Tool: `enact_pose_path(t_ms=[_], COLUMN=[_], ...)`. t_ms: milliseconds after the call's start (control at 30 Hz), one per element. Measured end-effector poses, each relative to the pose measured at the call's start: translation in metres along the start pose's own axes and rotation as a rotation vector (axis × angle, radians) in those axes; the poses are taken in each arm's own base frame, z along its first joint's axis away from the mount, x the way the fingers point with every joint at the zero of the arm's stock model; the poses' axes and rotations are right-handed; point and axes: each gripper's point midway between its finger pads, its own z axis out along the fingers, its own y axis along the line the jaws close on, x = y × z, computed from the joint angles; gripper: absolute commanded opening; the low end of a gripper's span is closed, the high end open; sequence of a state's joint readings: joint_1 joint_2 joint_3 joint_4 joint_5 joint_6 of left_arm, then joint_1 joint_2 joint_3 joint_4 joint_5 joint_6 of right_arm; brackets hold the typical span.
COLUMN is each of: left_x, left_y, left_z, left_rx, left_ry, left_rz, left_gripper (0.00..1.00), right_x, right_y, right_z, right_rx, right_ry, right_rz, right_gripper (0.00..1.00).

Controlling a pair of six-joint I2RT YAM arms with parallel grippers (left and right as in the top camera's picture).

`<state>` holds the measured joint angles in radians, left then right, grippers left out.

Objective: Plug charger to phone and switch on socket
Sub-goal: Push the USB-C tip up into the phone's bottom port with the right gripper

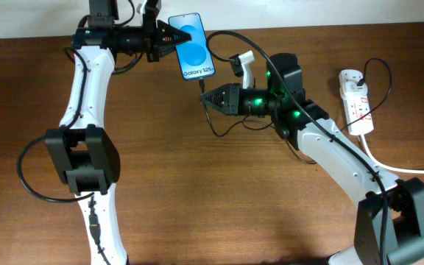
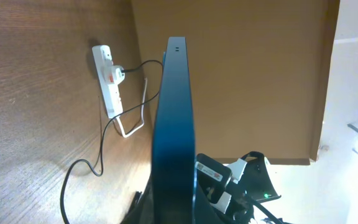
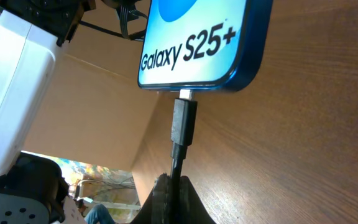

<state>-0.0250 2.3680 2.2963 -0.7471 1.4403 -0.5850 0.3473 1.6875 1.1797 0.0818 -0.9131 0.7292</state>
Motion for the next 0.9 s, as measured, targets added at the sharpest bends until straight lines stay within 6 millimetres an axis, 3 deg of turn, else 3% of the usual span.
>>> enact_pose_path(t_ms=[900], left_x=[-0.0039], left_y=[0.0037], left_z=[-0.0053], left_rx=[-0.018], left_ry=[-0.021], left_rz=[-0.004], left_gripper=[0.0], right_x=[0.0025], right_y=[0.0024], right_z=[0.0], right_rx=[-0.014], right_ry=[0.014], right_rz=[0.001], right_gripper=[0.04])
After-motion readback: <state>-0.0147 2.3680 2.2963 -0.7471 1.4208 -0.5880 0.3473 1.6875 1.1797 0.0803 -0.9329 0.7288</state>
